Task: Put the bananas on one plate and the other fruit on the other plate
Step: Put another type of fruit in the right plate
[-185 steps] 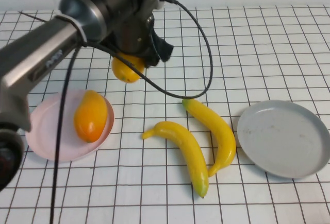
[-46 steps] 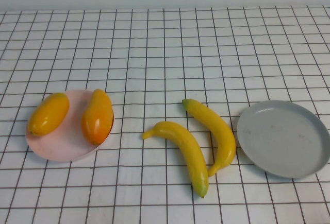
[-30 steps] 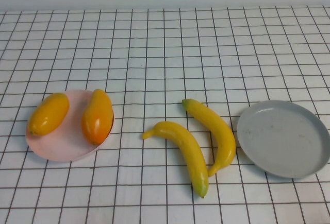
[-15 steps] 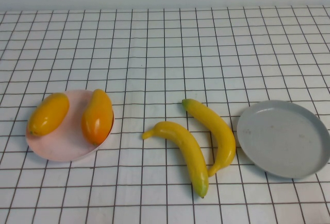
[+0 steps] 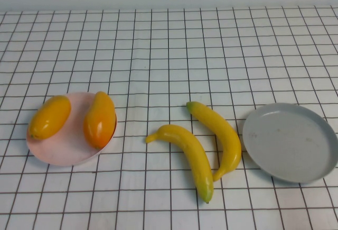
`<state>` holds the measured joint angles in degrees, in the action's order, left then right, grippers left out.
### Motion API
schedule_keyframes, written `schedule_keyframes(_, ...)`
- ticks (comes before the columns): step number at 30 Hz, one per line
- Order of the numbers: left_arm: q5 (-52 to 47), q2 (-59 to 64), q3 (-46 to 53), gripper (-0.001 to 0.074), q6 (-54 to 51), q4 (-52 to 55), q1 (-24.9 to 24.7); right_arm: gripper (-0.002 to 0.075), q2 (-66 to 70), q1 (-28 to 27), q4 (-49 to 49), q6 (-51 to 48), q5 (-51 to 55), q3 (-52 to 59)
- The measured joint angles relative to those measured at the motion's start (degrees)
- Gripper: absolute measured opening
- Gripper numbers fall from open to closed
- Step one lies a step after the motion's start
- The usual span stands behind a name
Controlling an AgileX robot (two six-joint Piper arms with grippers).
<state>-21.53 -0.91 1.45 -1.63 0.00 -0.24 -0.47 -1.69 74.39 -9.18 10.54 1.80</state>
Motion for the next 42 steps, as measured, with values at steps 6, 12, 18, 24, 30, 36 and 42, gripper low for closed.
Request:
schedule_keyframes(6,0.0,0.0,0.0,-0.0002,0.0,0.0,0.0,-0.0018,0.0,0.0,2.7,-2.2,1.6,0.0)
schedule_keyframes(12,0.0,0.0,0.0,-0.0002,0.0,0.0,0.0,-0.0018,0.0,0.0,2.8,-5.0,3.7,0.0)
schedule_keyframes(18,0.0,0.0,0.0,-0.0002,0.0,0.0,0.0,-0.0018,5.7,0.0,-13.6,-8.1,14.2,-15.2)
schedule_keyframes(24,0.0,0.0,0.0,-0.0002,0.0,0.0,0.0,-0.0018,23.0,0.0,-42.8,-9.0,32.6,-35.5)
schedule_keyframes(30,0.0,0.0,0.0,-0.0002,0.0,0.0,0.0,-0.0018,34.0,0.0,-44.4,-10.5,32.8,-41.8)
schedule_keyframes(36,0.0,0.0,0.0,-0.0003,0.0,0.0,0.0,-0.0018,49.2,0.0,-45.2,-14.1,46.6,-50.5)
schedule_keyframes(42,0.0,0.0,0.0,-0.0003,0.0,0.0,0.0,-0.0018,59.8,4.5,-54.0,-9.6,50.6,-58.3)
